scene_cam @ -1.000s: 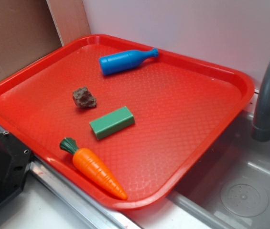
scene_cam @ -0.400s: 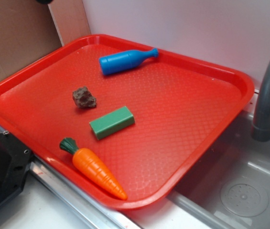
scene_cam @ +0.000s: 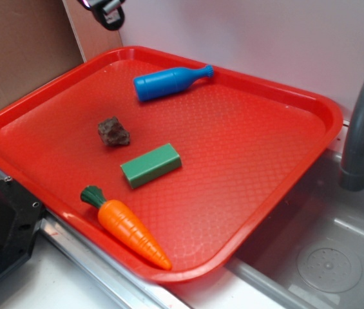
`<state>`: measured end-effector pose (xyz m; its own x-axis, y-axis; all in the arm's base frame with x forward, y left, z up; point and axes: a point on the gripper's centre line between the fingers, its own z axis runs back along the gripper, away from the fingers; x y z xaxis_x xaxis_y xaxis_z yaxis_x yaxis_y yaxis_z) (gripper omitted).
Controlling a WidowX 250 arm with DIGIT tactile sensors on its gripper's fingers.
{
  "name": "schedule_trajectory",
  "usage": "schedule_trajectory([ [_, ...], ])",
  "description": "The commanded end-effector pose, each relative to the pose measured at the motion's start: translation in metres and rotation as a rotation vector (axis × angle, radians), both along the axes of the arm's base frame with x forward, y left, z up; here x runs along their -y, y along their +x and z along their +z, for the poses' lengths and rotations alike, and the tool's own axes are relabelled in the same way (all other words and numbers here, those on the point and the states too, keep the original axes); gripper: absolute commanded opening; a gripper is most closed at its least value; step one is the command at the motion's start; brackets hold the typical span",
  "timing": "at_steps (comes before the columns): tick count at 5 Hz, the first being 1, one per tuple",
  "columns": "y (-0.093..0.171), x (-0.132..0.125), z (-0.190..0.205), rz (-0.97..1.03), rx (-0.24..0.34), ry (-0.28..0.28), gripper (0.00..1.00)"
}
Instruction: Grab the blue bottle.
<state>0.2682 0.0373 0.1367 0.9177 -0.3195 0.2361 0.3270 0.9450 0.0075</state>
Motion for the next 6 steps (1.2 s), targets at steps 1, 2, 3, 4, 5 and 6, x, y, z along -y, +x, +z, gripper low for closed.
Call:
schedule_trajectory([
  [1, 0.039, 0.003, -0.064, -0.059, -0.052, -0.012, 1.0],
  [2, 0.038, 0.007, -0.093, -0.077, -0.107, -0.001, 1.0],
  [3, 0.038, 0.012, -0.107, -0.09, -0.117, -0.01, 1.0],
  [4, 0.03, 0.02, -0.107, -0.081, -0.109, 0.018, 0.45],
  [5, 0.021, 0.026, -0.108, -0.08, -0.111, 0.036, 0.0],
  [6, 0.028, 0.028, -0.106, -0.081, -0.11, 0.051, 0.0],
])
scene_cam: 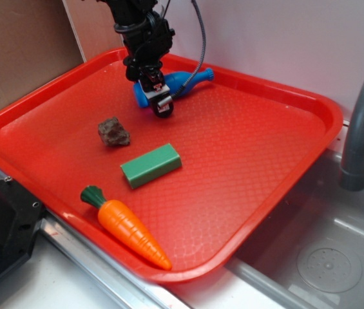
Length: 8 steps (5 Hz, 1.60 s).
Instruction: Grab the blue bottle.
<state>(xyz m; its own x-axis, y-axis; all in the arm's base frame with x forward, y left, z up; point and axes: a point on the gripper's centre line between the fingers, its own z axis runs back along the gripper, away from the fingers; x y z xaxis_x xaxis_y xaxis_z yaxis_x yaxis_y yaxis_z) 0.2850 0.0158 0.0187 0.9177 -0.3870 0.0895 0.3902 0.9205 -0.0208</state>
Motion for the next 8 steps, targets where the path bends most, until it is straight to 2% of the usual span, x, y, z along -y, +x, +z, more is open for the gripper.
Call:
schedule_trajectory([
  [1, -0.001, 0.012, 0.051, -0.008, 0.098, 0.062, 0.0],
  [2, -0.031, 0.023, 0.101, 0.036, 0.133, 0.018, 0.0],
  [3, -0.056, 0.025, 0.152, 0.249, 0.127, 0.032, 0.0],
  [4, -0.086, 0.026, 0.203, 0.441, 0.062, 0.007, 0.0],
  [5, -0.112, 0.021, 0.224, 0.509, 0.098, -0.007, 0.0],
  [6, -0.113, 0.022, 0.229, 0.492, 0.093, -0.046, 0.0],
  [7, -0.111, 0.027, 0.227, 0.481, 0.086, -0.033, 0.0],
  [8, -0.113, 0.033, 0.218, 0.513, 0.062, 0.029, 0.0],
])
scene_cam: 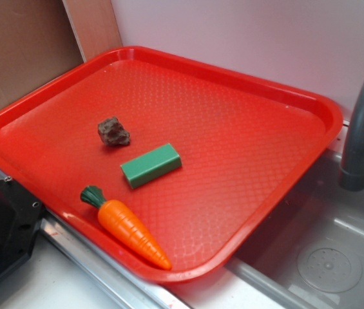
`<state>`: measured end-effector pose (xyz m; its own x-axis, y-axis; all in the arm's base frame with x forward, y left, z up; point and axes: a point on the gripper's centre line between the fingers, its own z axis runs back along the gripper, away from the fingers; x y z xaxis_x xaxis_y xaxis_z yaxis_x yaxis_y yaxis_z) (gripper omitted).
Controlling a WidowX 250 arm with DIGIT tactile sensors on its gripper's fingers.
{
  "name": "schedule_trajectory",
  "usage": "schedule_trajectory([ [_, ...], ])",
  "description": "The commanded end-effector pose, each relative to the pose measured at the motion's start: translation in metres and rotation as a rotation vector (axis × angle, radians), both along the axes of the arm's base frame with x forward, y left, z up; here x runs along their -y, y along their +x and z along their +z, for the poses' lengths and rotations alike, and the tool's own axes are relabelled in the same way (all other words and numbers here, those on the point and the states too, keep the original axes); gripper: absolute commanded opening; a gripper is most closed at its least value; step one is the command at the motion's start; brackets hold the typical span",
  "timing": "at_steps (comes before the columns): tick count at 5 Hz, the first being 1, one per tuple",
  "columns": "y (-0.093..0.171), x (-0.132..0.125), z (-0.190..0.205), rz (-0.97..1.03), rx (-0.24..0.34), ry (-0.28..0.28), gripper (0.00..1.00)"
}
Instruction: Grab the blue bottle.
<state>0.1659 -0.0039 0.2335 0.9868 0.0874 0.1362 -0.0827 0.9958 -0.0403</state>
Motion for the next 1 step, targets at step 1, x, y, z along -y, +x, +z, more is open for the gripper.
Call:
schedule_trajectory([
  [1, 0.0047, 0.0143, -0.0138, 0.052, -0.026, 0.072, 0.0],
])
